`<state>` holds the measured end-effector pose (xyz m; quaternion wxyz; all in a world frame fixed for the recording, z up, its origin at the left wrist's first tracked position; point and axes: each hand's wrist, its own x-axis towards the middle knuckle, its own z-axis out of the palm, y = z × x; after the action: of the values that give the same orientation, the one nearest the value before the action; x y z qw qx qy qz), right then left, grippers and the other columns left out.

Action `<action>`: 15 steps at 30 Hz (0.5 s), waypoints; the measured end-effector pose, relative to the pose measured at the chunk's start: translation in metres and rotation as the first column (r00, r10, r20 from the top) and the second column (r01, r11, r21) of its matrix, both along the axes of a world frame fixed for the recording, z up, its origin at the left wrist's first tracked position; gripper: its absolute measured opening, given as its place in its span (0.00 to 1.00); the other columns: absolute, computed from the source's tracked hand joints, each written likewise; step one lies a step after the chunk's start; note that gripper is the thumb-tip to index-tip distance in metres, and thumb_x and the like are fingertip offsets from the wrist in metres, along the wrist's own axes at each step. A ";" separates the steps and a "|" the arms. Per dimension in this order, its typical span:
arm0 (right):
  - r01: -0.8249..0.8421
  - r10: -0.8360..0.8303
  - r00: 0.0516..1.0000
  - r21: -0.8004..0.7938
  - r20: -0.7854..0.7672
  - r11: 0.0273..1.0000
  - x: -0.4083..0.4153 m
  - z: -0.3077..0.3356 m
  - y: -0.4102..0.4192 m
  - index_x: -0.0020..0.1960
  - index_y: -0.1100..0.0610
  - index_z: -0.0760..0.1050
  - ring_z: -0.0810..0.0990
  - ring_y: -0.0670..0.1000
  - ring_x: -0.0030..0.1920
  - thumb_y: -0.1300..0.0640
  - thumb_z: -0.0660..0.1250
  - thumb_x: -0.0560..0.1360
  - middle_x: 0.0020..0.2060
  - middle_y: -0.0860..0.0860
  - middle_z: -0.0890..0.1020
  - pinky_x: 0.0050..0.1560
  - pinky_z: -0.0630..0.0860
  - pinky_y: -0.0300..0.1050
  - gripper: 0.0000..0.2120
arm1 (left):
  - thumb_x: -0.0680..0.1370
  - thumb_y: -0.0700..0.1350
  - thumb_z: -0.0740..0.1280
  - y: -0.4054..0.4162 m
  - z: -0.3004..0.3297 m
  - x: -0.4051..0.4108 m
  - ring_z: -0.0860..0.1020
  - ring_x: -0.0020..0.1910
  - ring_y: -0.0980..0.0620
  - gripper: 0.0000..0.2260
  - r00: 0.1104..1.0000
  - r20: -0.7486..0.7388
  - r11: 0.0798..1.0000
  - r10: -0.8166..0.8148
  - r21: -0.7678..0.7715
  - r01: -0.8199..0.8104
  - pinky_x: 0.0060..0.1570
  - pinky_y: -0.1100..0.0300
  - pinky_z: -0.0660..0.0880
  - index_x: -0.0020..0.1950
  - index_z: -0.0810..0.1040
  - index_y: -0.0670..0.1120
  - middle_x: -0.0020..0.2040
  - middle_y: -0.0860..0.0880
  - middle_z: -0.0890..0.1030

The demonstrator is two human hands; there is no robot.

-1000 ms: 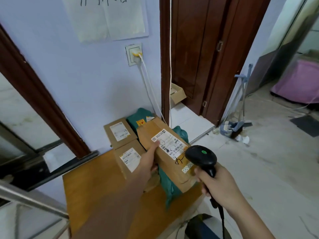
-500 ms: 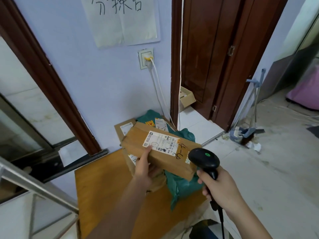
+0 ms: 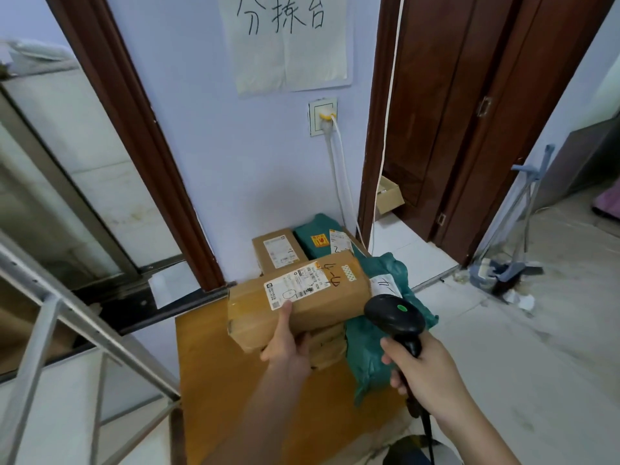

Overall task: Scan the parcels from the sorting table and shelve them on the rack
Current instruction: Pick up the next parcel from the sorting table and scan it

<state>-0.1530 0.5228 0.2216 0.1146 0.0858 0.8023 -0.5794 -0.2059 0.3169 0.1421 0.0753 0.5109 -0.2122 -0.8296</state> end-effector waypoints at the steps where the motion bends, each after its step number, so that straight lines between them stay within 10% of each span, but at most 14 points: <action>1: -0.004 0.004 1.000 0.002 -0.005 1.000 0.000 0.000 -0.002 0.47 0.57 0.75 0.79 0.50 0.28 0.56 0.68 0.79 0.39 0.59 0.84 0.32 0.76 0.43 0.05 | 0.60 0.49 0.88 -0.001 0.001 -0.001 0.79 0.64 0.35 0.53 1.000 0.002 1.000 0.011 -0.008 -0.011 0.53 0.43 0.85 0.78 0.63 0.48 0.69 0.39 0.74; 10: -0.016 0.016 1.000 0.014 -0.012 1.000 -0.004 -0.002 -0.012 0.46 0.58 0.75 0.79 0.49 0.27 0.56 0.68 0.79 0.39 0.59 0.84 0.29 0.75 0.41 0.06 | 0.54 0.63 0.86 -0.025 -0.011 -0.003 0.72 0.70 0.37 0.66 0.950 0.254 0.948 -0.181 -0.212 0.237 0.69 0.38 0.74 0.83 0.55 0.45 0.72 0.41 0.70; 15: -0.025 0.025 0.999 0.004 -0.026 1.000 -0.009 0.001 -0.021 0.45 0.57 0.75 0.79 0.49 0.27 0.57 0.68 0.79 0.39 0.60 0.84 0.30 0.75 0.41 0.05 | 0.57 0.64 0.86 -0.043 -0.005 -0.011 0.59 0.81 0.37 0.66 0.851 0.519 0.571 -0.084 -0.675 0.468 0.79 0.37 0.59 0.84 0.51 0.47 0.82 0.41 0.57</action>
<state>-0.1621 0.5020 0.2225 0.1115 0.0684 0.8057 -0.5776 -0.2173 0.2742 0.1367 0.1065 0.5548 -0.6414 -0.5191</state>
